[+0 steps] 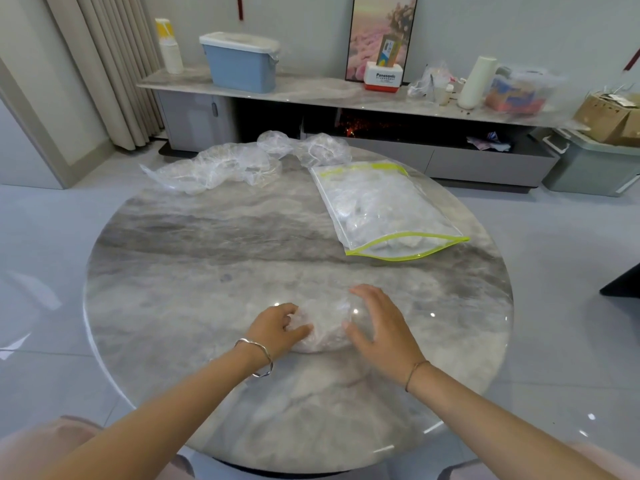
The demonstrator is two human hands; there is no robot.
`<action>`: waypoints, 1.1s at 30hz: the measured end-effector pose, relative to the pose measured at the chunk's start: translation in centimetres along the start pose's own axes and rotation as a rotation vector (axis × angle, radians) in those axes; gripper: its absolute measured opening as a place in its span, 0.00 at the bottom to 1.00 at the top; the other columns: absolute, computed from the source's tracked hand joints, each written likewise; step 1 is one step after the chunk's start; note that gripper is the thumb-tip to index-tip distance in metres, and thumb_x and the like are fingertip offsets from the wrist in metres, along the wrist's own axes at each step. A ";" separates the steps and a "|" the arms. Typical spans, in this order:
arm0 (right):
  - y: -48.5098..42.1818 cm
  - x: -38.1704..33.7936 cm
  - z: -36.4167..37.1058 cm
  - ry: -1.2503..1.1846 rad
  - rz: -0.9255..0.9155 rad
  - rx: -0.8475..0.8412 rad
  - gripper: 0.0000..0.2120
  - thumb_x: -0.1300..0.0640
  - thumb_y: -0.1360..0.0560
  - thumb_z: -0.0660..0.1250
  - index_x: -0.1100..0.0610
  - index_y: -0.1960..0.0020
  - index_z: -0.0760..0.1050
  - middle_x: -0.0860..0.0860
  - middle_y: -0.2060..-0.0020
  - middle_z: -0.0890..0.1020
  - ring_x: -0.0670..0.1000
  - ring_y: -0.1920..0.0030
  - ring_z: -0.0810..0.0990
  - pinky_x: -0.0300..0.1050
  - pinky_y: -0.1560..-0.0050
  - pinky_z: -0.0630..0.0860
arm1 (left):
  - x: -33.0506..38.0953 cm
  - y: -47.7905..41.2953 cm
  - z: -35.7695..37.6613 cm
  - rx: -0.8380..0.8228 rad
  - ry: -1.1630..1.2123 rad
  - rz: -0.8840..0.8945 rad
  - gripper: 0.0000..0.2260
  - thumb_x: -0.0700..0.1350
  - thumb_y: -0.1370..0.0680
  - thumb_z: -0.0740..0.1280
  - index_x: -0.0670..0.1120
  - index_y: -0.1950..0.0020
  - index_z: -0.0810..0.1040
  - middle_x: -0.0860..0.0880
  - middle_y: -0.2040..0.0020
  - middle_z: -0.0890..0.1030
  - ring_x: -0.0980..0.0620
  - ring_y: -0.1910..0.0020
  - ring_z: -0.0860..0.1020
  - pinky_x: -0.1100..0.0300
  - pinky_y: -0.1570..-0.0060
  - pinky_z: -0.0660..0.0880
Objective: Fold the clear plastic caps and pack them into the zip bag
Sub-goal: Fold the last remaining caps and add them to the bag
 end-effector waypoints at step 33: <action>1.0 0.6 1.5 0.169 -0.190 -0.272 0.19 0.48 0.25 0.57 0.50 0.38 0.75 0.43 0.43 0.78 0.46 0.42 0.74 0.27 0.35 0.51 | -0.8 0.9 -0.7 -0.057 -0.807 0.512 0.13 0.53 0.34 0.66 0.51 0.54 0.83 0.55 0.58 0.83 0.50 0.55 0.82 0.58 0.51 0.77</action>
Point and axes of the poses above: each hand's wrist, its own y-axis away from the middle knuckle, its own z-axis out of the palm, x = y × z, the point moved 1 cm from there along -y, towards the middle knuckle
